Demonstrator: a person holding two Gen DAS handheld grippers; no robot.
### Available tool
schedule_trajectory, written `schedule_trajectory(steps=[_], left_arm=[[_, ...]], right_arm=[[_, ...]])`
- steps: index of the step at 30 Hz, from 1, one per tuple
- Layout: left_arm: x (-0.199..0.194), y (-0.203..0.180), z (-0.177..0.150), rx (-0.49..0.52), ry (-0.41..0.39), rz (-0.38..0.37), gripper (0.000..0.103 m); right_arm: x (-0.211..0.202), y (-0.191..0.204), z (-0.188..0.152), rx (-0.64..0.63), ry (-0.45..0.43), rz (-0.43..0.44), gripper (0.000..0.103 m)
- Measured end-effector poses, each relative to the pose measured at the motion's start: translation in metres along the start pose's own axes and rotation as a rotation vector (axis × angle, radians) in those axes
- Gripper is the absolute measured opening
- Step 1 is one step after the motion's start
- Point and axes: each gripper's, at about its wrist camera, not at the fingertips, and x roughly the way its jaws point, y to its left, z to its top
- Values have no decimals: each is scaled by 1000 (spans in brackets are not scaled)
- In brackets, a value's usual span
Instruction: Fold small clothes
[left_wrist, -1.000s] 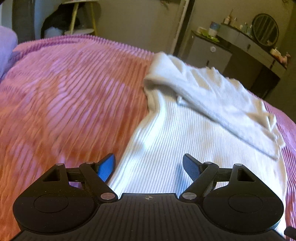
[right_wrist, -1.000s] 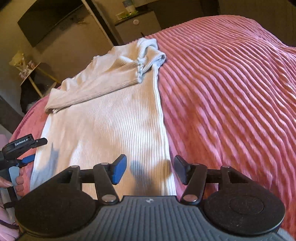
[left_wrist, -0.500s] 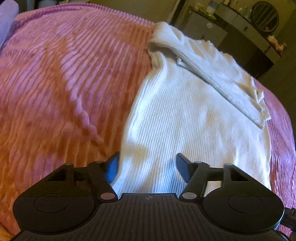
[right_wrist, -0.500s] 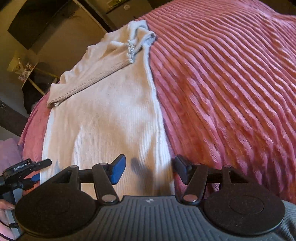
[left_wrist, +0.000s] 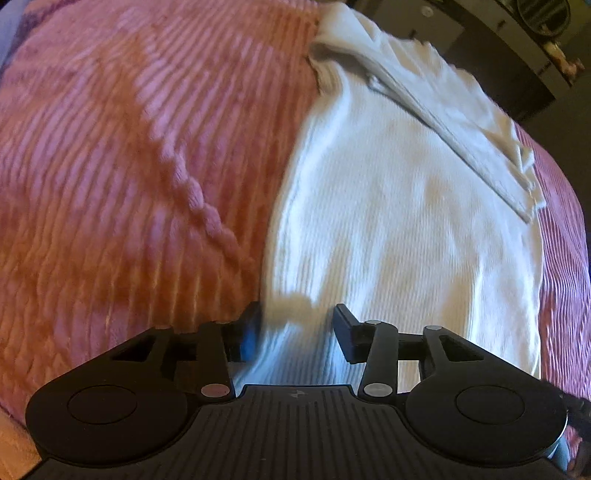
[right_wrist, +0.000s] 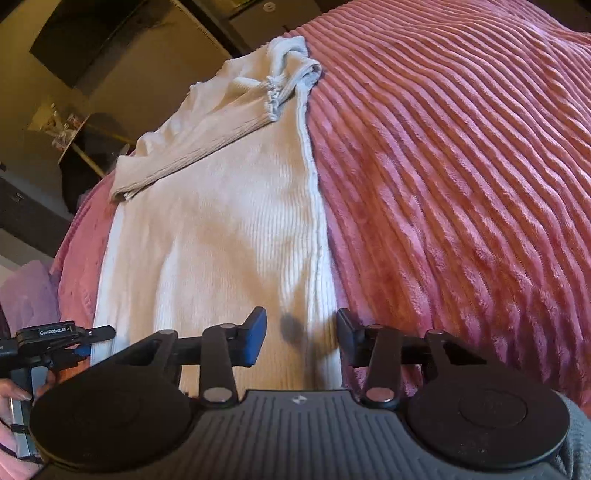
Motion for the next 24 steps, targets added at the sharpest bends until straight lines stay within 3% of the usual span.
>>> schedule_trajectory(steps=[8,11,13,15,17,21,24], left_arm=[[0,6,1,-9,57,-30,45],[-2,5,-2,34,98,-32,46],[-1,4,-5,73,137,-33,45],[1,1,-7,104,167,-27,40],[2,-2,-9,150,196,-34,17],[-5,1,-6,141,203,-123,13],[-18,2,3,128,151,-188,12]], right_arm=[[12,-1,-10,0,111,52,41],[15,2,-11,-19,127,52,41],[15,4,-10,-30,129,57,32],[17,7,-10,-41,129,62,15],[18,9,-9,-44,129,79,14],[15,12,1,9,93,173,13],[10,14,15,68,40,243,12]])
